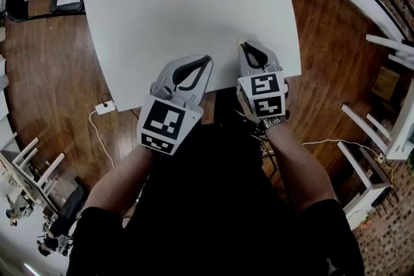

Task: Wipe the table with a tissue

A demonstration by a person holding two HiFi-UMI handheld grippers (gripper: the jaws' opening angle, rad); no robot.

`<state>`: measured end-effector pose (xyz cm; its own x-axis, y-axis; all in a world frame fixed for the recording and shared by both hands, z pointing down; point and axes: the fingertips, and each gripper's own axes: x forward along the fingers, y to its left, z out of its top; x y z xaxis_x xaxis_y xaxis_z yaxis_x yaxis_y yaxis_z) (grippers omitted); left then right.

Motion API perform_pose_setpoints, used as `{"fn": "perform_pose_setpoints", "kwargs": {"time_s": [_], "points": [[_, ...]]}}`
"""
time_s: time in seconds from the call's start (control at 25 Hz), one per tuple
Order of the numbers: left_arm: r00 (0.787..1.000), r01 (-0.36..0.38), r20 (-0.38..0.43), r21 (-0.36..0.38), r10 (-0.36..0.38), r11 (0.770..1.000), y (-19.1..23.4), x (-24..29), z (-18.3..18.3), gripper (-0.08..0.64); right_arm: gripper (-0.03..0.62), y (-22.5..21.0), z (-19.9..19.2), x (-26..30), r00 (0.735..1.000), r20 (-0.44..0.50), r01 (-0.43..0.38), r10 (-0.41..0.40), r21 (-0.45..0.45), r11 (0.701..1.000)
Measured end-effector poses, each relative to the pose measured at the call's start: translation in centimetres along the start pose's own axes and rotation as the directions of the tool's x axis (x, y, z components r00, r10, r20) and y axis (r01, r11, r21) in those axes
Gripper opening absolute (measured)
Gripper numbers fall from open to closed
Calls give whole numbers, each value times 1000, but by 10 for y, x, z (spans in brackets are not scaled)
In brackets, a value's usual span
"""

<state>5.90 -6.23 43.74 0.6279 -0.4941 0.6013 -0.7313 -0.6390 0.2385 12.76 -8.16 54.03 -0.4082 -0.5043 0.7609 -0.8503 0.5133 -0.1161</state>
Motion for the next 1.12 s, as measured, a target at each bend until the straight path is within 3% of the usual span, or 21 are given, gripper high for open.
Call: {"fn": "perform_pose_setpoints", "kwargs": {"time_s": [0.72, 1.12], "points": [[1000, -3, 6, 10, 3, 1000, -6, -2, 4, 12, 9, -10, -4, -7, 1000, -11, 29, -28, 37, 999], [1000, 0, 15, 19, 0, 1000, -9, -5, 4, 12, 9, -26, -8, -17, 996, 5, 86, -86, 47, 995]]}}
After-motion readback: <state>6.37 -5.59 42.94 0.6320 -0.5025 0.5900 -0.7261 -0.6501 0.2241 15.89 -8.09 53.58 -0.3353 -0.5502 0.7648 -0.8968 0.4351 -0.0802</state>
